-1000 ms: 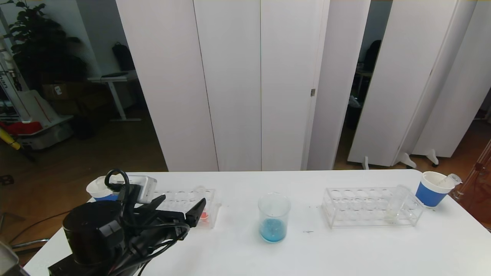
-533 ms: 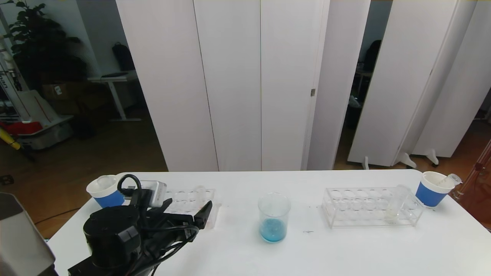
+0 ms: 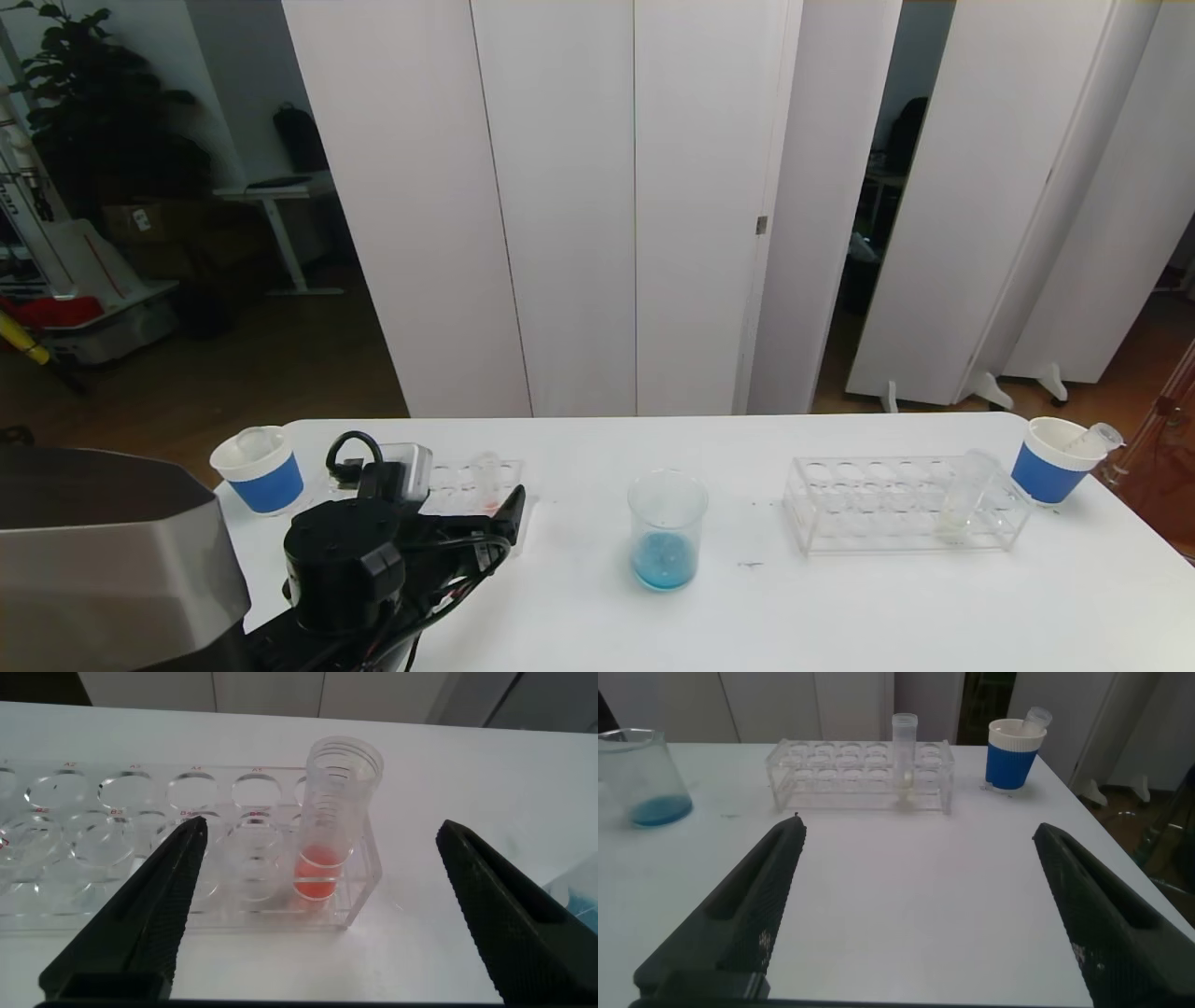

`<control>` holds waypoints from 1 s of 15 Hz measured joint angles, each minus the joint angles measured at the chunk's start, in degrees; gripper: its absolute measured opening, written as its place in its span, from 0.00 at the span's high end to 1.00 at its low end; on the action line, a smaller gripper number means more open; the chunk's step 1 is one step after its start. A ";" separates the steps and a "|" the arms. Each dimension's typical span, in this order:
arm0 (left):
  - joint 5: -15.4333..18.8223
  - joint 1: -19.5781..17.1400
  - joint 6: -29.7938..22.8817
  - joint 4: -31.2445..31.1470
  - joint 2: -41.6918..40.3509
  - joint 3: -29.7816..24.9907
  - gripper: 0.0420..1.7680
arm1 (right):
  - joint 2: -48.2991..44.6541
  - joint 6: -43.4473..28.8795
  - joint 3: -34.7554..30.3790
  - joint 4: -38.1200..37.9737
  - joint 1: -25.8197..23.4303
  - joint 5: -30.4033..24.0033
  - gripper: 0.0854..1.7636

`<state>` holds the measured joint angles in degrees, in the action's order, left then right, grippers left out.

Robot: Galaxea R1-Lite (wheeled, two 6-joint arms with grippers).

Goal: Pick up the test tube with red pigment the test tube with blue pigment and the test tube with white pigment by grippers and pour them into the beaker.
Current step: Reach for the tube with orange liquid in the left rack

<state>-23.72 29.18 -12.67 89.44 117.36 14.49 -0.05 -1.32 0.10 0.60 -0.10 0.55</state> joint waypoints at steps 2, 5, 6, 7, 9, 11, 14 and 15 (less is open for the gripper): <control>-0.12 -0.69 -0.95 0.00 0.85 1.43 0.01 | 0.00 0.00 0.00 0.00 0.00 0.00 0.01; -0.33 -1.62 -0.98 0.02 1.68 3.41 0.01 | 0.00 0.00 0.00 0.00 0.02 -0.02 0.01; -0.30 -1.95 -0.72 0.02 2.24 4.41 0.01 | 0.00 0.00 0.00 0.00 0.00 -0.02 0.01; -0.28 -2.26 -0.45 0.00 2.90 5.29 0.01 | 0.00 0.00 0.00 0.00 0.00 -0.04 0.01; -0.33 -2.49 -0.28 0.00 4.30 6.36 0.01 | 0.00 0.02 0.00 0.00 0.00 -0.02 0.01; -0.50 -2.73 -0.32 0.00 5.46 7.22 0.01 | 0.00 0.00 0.00 0.00 0.00 -0.02 0.01; -2.10 -3.04 -0.65 0.00 6.67 8.40 0.01 | 0.00 0.00 0.00 0.00 0.00 -0.04 0.01; -2.51 -3.04 -0.73 -0.02 6.97 8.52 0.01 | 0.00 0.00 0.00 0.00 0.00 -0.04 0.01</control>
<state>-26.23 26.15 -13.40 89.42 124.33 23.02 -0.05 -1.32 0.10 0.60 -0.10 0.51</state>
